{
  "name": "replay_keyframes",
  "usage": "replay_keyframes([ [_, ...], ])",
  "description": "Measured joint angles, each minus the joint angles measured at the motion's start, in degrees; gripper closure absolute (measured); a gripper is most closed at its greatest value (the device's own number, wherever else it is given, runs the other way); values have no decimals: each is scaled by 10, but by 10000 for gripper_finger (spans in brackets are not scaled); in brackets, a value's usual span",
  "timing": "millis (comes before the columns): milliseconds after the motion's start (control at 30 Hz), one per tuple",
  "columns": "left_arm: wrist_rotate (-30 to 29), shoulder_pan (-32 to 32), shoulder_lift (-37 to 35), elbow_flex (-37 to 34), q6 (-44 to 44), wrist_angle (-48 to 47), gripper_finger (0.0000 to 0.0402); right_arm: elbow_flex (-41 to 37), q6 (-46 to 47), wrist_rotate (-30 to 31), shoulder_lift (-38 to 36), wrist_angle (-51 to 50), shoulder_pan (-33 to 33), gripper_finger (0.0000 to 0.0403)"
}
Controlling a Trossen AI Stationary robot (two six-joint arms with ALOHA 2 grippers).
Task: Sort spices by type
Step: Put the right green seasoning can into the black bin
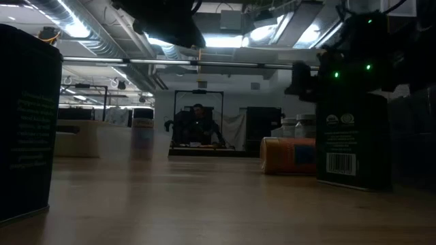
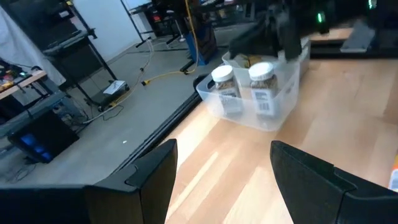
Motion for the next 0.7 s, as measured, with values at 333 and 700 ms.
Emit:
replay_keyframes([
  [333,193,2,0,0,-17,-2,160,0,15,-177,-105,0,0,133],
  [700,347,43,14,0,-43,109,160,0,35,-269,-116,0,52,133],
])
